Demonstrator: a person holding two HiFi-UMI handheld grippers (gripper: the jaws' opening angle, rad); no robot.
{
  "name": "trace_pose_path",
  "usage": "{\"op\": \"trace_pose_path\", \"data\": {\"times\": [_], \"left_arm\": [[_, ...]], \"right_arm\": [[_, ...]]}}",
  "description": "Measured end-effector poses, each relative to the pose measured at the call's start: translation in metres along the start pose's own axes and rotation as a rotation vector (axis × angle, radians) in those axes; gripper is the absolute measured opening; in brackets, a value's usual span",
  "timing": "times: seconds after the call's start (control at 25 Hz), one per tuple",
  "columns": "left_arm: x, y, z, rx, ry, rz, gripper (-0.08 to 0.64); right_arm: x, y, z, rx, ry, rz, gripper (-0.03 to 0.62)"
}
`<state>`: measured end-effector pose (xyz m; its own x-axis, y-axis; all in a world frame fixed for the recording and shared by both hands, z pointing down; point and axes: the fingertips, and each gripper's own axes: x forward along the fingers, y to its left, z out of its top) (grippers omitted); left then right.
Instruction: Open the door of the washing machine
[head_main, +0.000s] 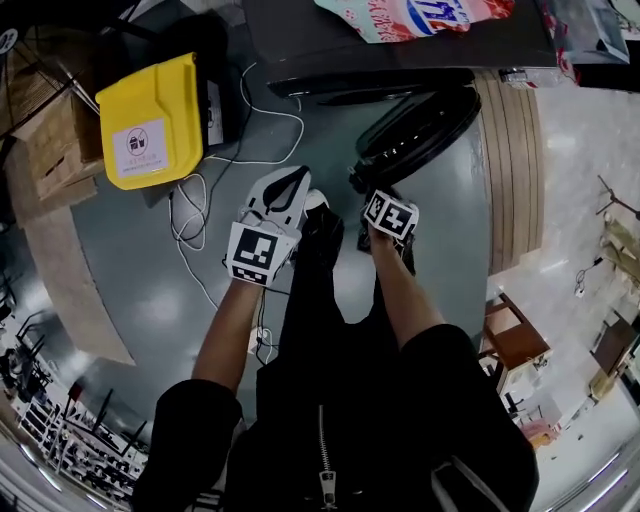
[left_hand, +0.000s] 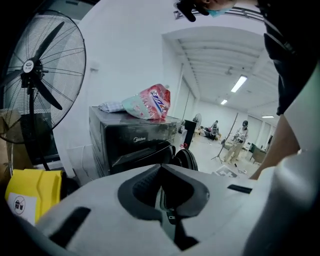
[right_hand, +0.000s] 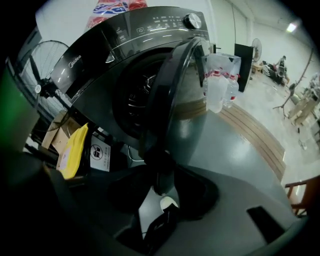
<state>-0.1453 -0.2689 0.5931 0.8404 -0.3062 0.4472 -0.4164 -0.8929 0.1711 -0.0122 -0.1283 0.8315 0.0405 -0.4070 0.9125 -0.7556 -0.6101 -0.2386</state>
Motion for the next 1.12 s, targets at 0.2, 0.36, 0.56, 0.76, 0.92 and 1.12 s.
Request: {"op": "trace_pose_path", "data": {"times": [0.2, 0.36, 0.56, 0.76, 0.92, 1.12], "left_arm": [[0.023, -0.042, 0.011, 0.035, 0.008, -0.018, 0.006], [0.044, -0.084, 0.014, 0.049, 0.021, -0.037, 0.006], [0.074, -0.14, 0.021, 0.064, 0.043, -0.079, 0.006], [0.11, -0.186, 0.023, 0.081, 0.066, -0.14, 0.006], [0.139, -0.217, 0.03, 0.099, 0.069, -0.169, 0.006], [0.174, -0.257, 0.041, 0.109, 0.061, -0.178, 0.006]], "right_arm": [[-0.017, -0.048, -0.02, -0.077, 0.048, 0.033, 0.136], [-0.032, -0.094, -0.033, -0.116, 0.082, 0.037, 0.121], [-0.052, -0.152, -0.037, -0.181, 0.079, 0.072, 0.107], [-0.067, -0.214, -0.034, -0.222, 0.07, 0.059, 0.092], [-0.073, -0.26, -0.024, -0.264, 0.057, 0.05, 0.087], [-0.083, -0.323, -0.003, -0.329, 0.046, 0.044, 0.084]]}}
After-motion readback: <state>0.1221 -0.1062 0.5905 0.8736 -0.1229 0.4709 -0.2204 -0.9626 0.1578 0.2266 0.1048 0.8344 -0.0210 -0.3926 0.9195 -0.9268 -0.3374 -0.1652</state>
